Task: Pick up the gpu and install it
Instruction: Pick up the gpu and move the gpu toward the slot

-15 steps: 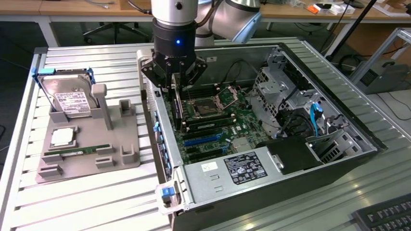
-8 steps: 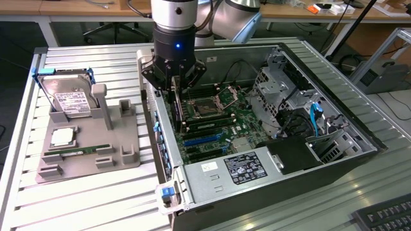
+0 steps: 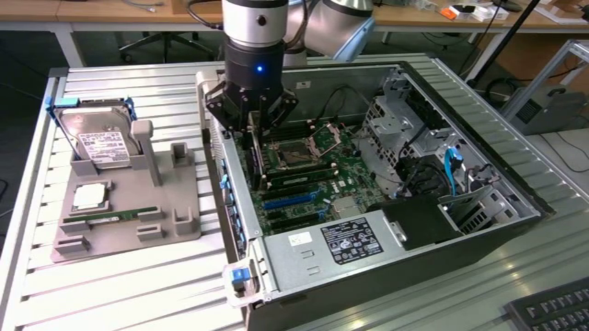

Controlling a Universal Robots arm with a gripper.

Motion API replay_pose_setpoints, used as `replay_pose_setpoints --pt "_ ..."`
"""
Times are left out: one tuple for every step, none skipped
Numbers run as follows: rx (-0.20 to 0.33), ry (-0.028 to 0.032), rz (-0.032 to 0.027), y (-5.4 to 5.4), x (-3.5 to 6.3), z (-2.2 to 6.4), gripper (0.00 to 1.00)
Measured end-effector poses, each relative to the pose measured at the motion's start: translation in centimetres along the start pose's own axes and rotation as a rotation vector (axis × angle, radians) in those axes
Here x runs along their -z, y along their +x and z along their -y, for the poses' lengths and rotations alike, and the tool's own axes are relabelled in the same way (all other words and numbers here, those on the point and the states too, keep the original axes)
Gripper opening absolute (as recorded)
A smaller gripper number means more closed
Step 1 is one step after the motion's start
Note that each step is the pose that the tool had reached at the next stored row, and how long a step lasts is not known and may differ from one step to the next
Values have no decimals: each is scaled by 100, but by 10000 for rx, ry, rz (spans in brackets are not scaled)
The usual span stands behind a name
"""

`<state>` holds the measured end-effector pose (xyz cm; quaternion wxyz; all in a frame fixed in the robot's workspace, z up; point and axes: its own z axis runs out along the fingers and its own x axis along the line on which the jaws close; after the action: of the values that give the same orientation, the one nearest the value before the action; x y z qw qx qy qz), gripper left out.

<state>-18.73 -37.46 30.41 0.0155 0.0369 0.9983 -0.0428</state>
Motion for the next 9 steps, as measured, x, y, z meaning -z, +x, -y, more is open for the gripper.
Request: replay_pose_setpoints --pt "1 -2 2 -7 -1 0 27" --pt "-1 -24 15 -23 -8 -4 27" --pt "-1 -11 1 -45 -3 -4 27" --pt "-1 -8 -2 -61 -1 -5 27" --pt "-2 -12 1 -91 -4 -7 27" --pt "-1 -11 -1 -122 -4 -9 27" --pt "0 -10 -3 -151 -4 -11 27" --pt "0 -10 -3 -183 -5 -14 27" --pt "0 -11 -4 -230 -7 -17 27"
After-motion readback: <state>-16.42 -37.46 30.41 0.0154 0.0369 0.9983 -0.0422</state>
